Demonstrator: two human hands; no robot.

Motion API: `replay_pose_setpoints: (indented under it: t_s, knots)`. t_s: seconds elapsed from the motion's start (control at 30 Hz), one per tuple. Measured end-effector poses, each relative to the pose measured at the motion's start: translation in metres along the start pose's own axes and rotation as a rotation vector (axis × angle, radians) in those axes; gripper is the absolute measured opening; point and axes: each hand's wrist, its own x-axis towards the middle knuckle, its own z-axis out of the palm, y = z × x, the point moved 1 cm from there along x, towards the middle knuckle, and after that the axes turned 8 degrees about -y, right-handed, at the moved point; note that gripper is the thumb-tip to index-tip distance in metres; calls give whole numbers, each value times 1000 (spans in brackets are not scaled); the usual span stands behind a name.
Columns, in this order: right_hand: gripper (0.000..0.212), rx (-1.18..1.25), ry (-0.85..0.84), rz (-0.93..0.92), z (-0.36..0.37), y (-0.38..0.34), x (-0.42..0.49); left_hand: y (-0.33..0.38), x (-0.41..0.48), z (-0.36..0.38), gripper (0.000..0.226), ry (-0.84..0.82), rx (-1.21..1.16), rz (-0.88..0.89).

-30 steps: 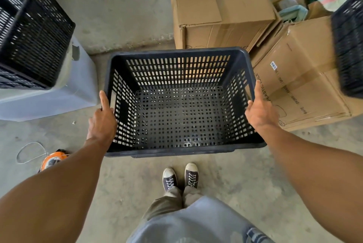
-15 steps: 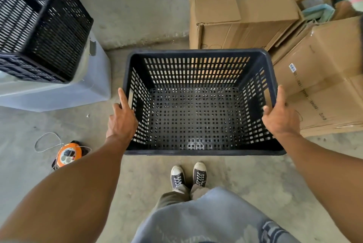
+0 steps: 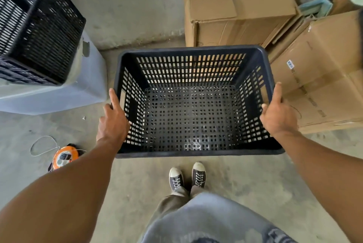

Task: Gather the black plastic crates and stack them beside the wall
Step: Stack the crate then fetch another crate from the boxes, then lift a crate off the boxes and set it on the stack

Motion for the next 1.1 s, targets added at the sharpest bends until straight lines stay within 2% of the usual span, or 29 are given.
replay_pose_setpoints:
  t_s: [0.13,0.3,0.57,0.73,0.83,0.97,1.1]
  knots:
    - [77,17,-85,25,-7,-1,-3,-2,2,-3,80,-29,-44,35]
    - [81,-34,-242,56,-31,0,-14,5,-3,-23,82,-79,154,26]
    - [76,-1,-90,112,-109,2,-68,88,-47,-95,73,12,90,349]
    - [65,75,69,165,-168,43,-108,161,-76,-133,72,99,132,549]
    - [73,120,71,279,-200,81,-125,215,-96,-147,72,126,135,653]
    - [75,191,116,376,-240,152,-139,310,-130,-158,69,193,142,812]
    - [75,233,152,444,-266,222,-144,416,-163,-147,67,170,131,947]
